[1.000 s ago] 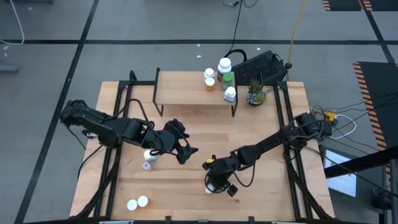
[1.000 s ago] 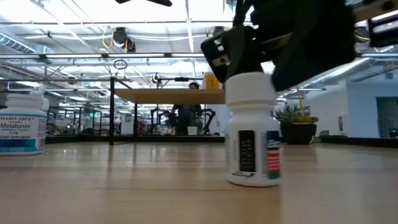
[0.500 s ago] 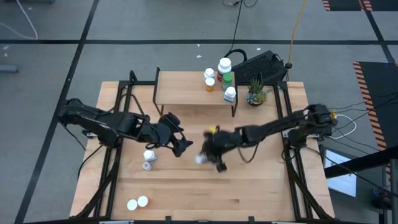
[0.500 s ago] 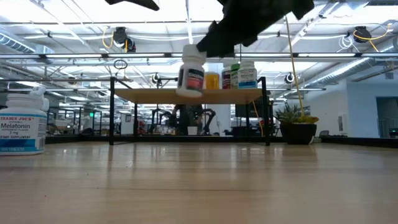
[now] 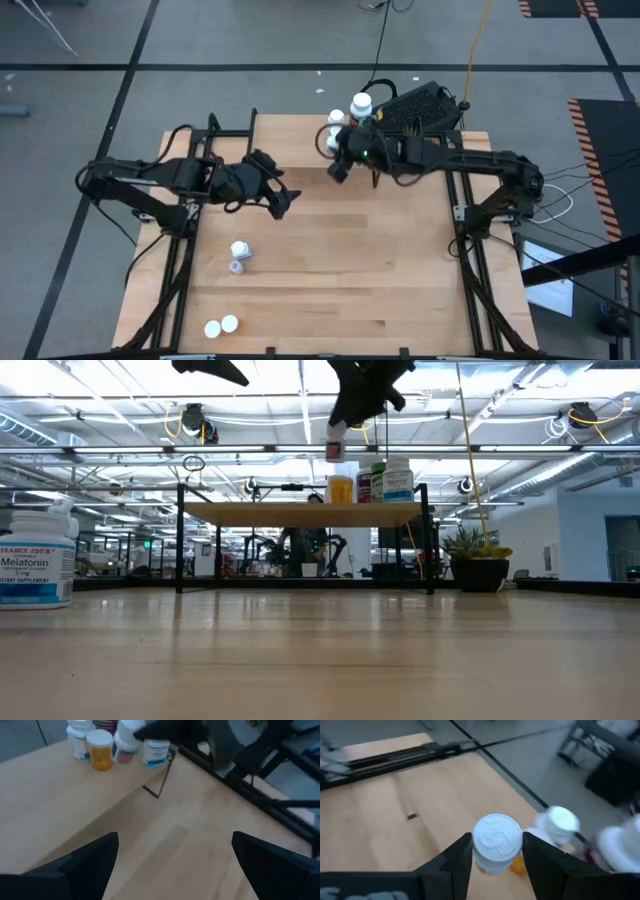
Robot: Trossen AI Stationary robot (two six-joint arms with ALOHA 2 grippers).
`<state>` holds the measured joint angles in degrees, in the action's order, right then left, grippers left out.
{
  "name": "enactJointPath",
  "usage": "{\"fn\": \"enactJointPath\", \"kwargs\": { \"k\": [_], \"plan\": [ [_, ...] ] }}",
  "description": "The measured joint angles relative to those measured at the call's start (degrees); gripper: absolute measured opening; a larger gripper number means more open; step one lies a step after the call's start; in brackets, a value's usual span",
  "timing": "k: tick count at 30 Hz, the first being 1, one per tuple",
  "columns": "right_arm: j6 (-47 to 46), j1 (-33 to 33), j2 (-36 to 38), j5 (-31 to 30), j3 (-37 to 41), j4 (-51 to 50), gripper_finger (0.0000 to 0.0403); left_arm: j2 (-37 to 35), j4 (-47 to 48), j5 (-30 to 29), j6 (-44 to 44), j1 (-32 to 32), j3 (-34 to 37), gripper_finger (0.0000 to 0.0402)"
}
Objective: Pick and place medicine bottles onto shelf by color
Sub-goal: Put the small white medicine bottle on the shelf
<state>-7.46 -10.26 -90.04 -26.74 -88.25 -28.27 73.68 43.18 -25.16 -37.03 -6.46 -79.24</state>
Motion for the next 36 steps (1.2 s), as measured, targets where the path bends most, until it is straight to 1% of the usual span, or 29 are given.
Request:
{"fn": "enactJointPath", "kwargs": {
  "k": [2, 6, 10, 13, 17, 21, 28, 30, 32, 34, 36],
  "plan": [
    [-0.94, -1.81, 0.09, 0.52, -0.06, -0.51, 0.0156, 0.08, 0.09, 0.24, 1.81, 0.52, 0.00, 0.0392],
    [-0.79, -4.27, 0.03, 6.29, 1.41, -0.43, 0.0157, 0.08, 0.05, 1.57, 4.38, 1.88, 0.00, 0.0392],
    [-1.54, -5.60, -0.82, 9.00, 3.27, -0.73, 0.0156, 0.08, 0.02, 1.66, 4.62, 3.09, 0.00, 0.0392],
    [-2.36, -5.85, -0.87, 9.13, 5.04, -0.45, 0.0157, 0.08, 0.00, 1.99, 4.79, 3.62, 0.00, 0.0392],
    [-1.88, -6.40, -0.82, 9.41, 6.64, 0.53, 0.0157, 0.08, -0.09, 3.95, 4.95, 4.31, 0.00, 0.0392],
    [-1.21, -7.71, -0.78, 12.00, 7.98, 1.65, 0.0157, 0.10, -0.36, 5.55, 4.82, 5.12, 0.00, 0.0392],
    [0.55, -8.04, -0.81, 12.14, 9.47, 3.67, 0.0157, 0.10, -0.14, 5.73, 3.29, 5.15, 0.00, 0.0392],
    [0.72, -8.08, -0.71, 12.06, 9.47, 3.62, 0.0157, 0.10, 1.06, 5.08, 1.99, 4.80, 0.00, 0.0392],
    [0.68, -8.08, -0.47, 12.07, 9.47, 3.35, 0.0160, -0.69, 5.54, 1.96, -2.08, 4.60, 0.00, 0.0392],
    [0.68, -8.06, -0.12, 12.08, 9.47, 2.96, 0.0170, -1.84, 9.84, 0.07, -4.99, 4.31, 0.01, 0.0392],
    [0.68, -8.04, 0.27, 12.17, 9.47, 3.03, 0.0189, -3.40, 13.20, -0.06, -6.28, 4.24, 0.00, 0.0392]
  ]
}}
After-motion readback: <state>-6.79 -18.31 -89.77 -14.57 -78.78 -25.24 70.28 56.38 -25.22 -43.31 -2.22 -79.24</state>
